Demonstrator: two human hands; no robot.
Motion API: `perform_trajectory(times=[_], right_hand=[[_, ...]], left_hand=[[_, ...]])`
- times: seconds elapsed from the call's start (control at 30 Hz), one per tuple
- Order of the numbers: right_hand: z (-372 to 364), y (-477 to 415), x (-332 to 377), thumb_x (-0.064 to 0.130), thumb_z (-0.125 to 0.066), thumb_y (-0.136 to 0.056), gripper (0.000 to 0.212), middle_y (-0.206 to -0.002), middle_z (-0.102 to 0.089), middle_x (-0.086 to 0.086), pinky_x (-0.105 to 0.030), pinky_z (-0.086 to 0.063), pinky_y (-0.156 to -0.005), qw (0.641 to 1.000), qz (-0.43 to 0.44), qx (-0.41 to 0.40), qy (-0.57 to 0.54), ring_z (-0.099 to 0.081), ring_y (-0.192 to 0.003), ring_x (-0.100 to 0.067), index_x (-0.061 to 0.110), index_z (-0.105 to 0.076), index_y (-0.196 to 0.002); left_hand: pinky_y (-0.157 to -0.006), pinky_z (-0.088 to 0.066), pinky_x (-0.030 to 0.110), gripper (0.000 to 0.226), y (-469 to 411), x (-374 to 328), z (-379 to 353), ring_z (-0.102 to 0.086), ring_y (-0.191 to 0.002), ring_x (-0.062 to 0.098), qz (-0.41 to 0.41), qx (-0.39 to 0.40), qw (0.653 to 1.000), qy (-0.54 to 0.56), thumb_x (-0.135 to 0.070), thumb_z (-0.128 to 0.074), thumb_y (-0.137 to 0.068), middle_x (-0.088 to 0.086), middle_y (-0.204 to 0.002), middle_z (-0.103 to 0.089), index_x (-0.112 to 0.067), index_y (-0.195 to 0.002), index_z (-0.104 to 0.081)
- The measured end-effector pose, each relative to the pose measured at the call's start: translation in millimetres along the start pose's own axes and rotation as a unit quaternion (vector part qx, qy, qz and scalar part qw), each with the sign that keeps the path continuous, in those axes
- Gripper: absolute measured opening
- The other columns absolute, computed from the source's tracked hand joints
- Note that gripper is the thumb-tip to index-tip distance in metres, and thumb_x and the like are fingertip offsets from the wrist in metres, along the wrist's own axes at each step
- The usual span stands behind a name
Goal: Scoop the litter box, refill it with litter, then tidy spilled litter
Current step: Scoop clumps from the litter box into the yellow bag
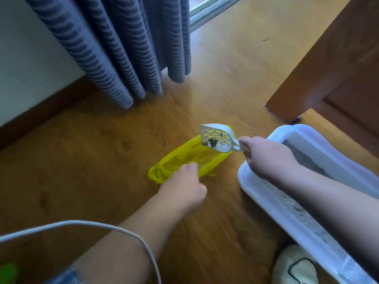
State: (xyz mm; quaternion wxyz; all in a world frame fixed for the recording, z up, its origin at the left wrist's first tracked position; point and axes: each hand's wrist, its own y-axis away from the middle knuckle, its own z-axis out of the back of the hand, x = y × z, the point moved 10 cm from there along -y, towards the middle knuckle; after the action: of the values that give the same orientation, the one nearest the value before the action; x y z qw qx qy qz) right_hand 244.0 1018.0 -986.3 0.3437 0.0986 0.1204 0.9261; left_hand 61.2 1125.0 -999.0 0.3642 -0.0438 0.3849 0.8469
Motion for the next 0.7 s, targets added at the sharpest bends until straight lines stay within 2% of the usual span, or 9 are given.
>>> perform_trajectory(times=[0.1,0.2,0.37,0.43,0.53,0.6,0.7], right_hand=[[-14.3,-17.4,22.9,0.02,-0.047,-0.095,0.025,-0.081,-0.046,0.006,-0.032,-0.035,-0.062,0.994,0.026,0.01,0.101,-0.063,-0.085,-0.026,0.037,-0.053,-0.113],[-17.1,-27.7,34.3,0.016,-0.044,-0.093,0.034,-0.081,-0.038,0.006,-0.033,-0.029,-0.065,0.984,0.034,0.021,0.171,-0.061,-0.089,-0.023,0.038,-0.053,-0.117],[-11.7,-28.7,35.8,0.013,-0.044,-0.087,0.044,-0.079,-0.037,0.006,-0.033,-0.024,-0.063,0.971,0.062,-0.007,0.231,-0.058,-0.078,-0.023,0.042,-0.057,-0.117],[-6.1,-26.9,25.4,0.016,-0.045,-0.09,0.042,-0.08,-0.045,0.006,-0.033,-0.028,-0.064,0.98,0.049,-0.019,0.19,-0.061,-0.079,-0.025,0.043,-0.057,-0.119],[7.8,-20.9,-9.4,0.027,-0.045,-0.096,0.021,-0.091,-0.065,0.002,-0.036,-0.044,-0.068,0.999,-0.016,-0.022,-0.016,-0.063,-0.085,-0.031,0.038,-0.054,-0.111],[16.1,-10.3,-40.7,0.032,-0.043,-0.098,0.022,-0.091,-0.069,0.003,-0.039,-0.051,-0.07,0.988,-0.072,-0.006,-0.139,-0.062,-0.084,-0.029,0.036,-0.055,-0.116],[30.2,19.9,-83.0,0.038,-0.043,-0.097,0.032,-0.102,-0.072,0.001,-0.036,-0.048,-0.075,0.983,-0.112,-0.018,-0.146,-0.064,-0.096,-0.029,0.035,-0.057,-0.125]], left_hand=[[-0.105,-0.043,0.043,0.049,1.5,22.6,8.6,-0.047,-0.132,0.027,0.02,-0.001,1.0,0.006,-0.028,-0.048,-0.09,0.004,-0.144,-0.045,-0.02,-0.138,-0.041],[-0.106,-0.042,0.043,0.049,2.7,35.0,15.5,-0.045,-0.133,0.028,0.028,-0.007,1.0,0.011,-0.027,-0.048,-0.092,0.005,-0.146,-0.043,-0.02,-0.14,-0.04],[-0.105,-0.043,0.043,0.048,3.9,31.7,15.0,-0.046,-0.131,0.03,0.019,-0.008,1.0,0.012,-0.026,-0.048,-0.091,0.007,-0.143,-0.046,-0.018,-0.139,-0.041],[-0.105,-0.043,0.043,0.048,2.3,23.7,12.2,-0.047,-0.129,0.031,0.009,-0.008,1.0,0.018,-0.025,-0.048,-0.091,0.009,-0.141,-0.047,-0.016,-0.138,-0.042],[-0.105,-0.043,0.043,0.05,-0.2,2.0,7.1,-0.048,-0.13,0.029,-0.014,-0.012,1.0,0.025,-0.024,-0.049,-0.091,0.006,-0.143,-0.049,-0.019,-0.14,-0.043],[-0.103,-0.045,0.043,0.052,-1.5,-19.5,2.1,-0.05,-0.128,0.027,-0.043,-0.016,0.999,0.024,-0.025,-0.049,-0.09,0.0,-0.143,-0.051,-0.026,-0.142,-0.043],[-0.105,-0.044,0.038,0.057,-3.8,-53.3,-10.1,-0.05,-0.13,0.022,-0.083,-0.021,0.996,0.026,-0.026,-0.05,-0.091,-0.006,-0.147,-0.05,-0.032,-0.147,-0.04]])
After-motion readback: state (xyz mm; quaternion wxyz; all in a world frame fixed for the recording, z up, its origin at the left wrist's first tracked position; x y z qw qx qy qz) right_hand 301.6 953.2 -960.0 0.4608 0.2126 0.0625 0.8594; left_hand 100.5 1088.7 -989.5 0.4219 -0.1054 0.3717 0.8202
